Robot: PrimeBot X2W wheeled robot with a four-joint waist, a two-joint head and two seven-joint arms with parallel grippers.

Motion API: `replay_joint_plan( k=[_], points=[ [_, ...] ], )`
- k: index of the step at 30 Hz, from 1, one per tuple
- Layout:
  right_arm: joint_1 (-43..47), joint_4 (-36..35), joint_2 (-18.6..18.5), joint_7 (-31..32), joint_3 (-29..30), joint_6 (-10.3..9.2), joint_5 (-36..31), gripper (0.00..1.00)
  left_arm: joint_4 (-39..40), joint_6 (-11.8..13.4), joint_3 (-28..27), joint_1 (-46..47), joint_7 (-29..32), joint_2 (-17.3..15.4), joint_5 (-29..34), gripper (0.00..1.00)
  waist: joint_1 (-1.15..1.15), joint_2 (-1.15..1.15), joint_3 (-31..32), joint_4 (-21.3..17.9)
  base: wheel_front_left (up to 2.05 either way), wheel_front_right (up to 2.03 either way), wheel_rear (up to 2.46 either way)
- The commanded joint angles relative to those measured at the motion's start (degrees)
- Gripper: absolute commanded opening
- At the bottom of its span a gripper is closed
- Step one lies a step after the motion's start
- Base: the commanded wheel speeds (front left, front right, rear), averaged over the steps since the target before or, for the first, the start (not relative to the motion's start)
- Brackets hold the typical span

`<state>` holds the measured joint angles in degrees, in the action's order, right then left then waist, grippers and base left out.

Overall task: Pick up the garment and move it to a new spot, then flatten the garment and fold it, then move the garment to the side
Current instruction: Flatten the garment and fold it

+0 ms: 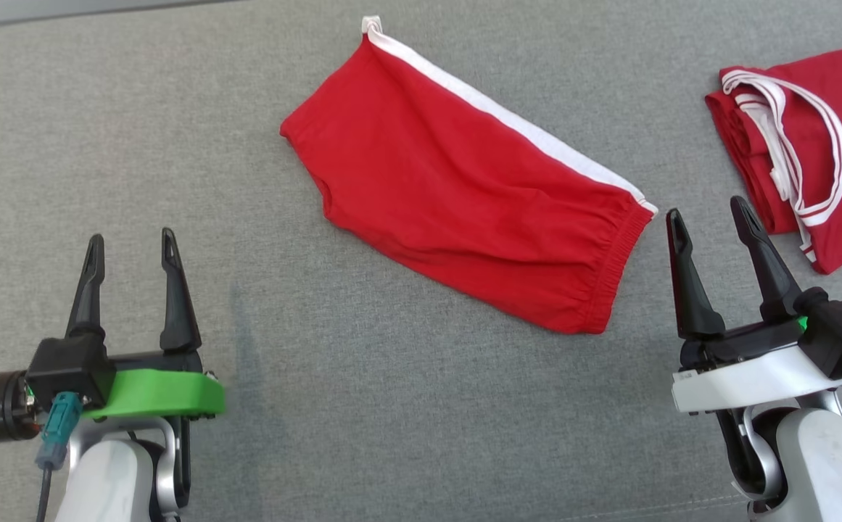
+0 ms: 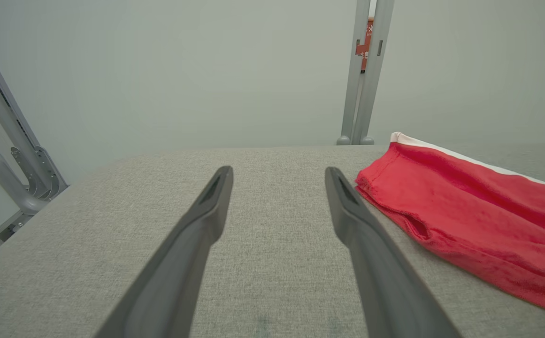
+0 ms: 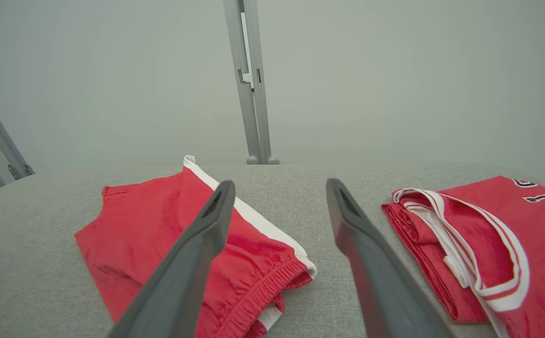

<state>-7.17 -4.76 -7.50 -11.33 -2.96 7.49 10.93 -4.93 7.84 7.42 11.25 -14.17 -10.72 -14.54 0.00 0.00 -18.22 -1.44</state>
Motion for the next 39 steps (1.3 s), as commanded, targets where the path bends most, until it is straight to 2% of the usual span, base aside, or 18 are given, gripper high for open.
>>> replay_joint_plan(
  k=[1,15,18,22,23,25,29,33,39],
  points=[
    [0.94,-0.11,-0.10,0.17,0.32,0.00,0.34,1.00,0.55,0.26,0.09,-1.34,0.20,-0.24,-0.03,1.00,0.00,0.00,2.12,0.64,0.00,0.00,0.00],
    [2.51,-0.98,0.37,1.26,1.27,0.00,1.02,1.00,2.43,0.92,1.14,-2.72,2.34,-1.13,0.14,1.00,0.00,0.00,2.84,0.55,0.00,0.00,0.00],
    [1.88,-1.45,0.49,1.32,1.20,0.00,0.87,1.00,2.45,-0.57,2.27,0.29,3.53,-1.82,0.28,1.00,0.00,0.00,1.92,0.48,0.00,0.00,0.00],
    [0.51,-2.55,0.56,1.48,0.99,0.00,0.31,1.00,1.64,-4.94,5.17,8.04,7.20,-2.55,-0.21,1.00,0.00,0.00,-0.89,0.23,0.00,0.00,0.00],
    [-0.25,-3.15,0.64,1.59,0.61,0.00,0.03,1.00,0.10,-7.43,6.76,13.20,10.08,-2.83,-0.52,1.00,0.00,0.00,-2.76,-0.35,0.00,0.00,0.00],
    [-1.22,-3.56,0.82,1.55,0.13,0.00,0.00,1.00,-3.21,-10.28,8.43,19.17,13.16,-2.58,-1.17,1.00,0.00,0.00,-4.70,-1.29,0.00,0.00,0.00],
    [-3.05,-3.57,1.49,0.97,-1.07,0.00,-0.24,1.00,-11.72,-13.53,11.03,28.49,18.07,-2.01,-2.86,1.00,0.00,0.00,-8.11,-3.87,0.00,0.00,0.00],
    [-4.39,-2.64,2.35,-0.13,-2.05,0.00,-0.10,1.00,-22.16,-14.86,13.72,35.72,21.58,-2.33,-5.02,1.00,0.00,0.00,-10.82,-6.08,0.00,0.00,0.00],
    [-5.32,-0.51,3.24,-1.75,-2.67,0.00,0.54,1.00,-35.47,-15.25,18.02,42.98,22.89,-4.65,-3.35,1.00,0.00,0.00,-12.14,-8.35,0.00,0.00,0.00]
  ],
)
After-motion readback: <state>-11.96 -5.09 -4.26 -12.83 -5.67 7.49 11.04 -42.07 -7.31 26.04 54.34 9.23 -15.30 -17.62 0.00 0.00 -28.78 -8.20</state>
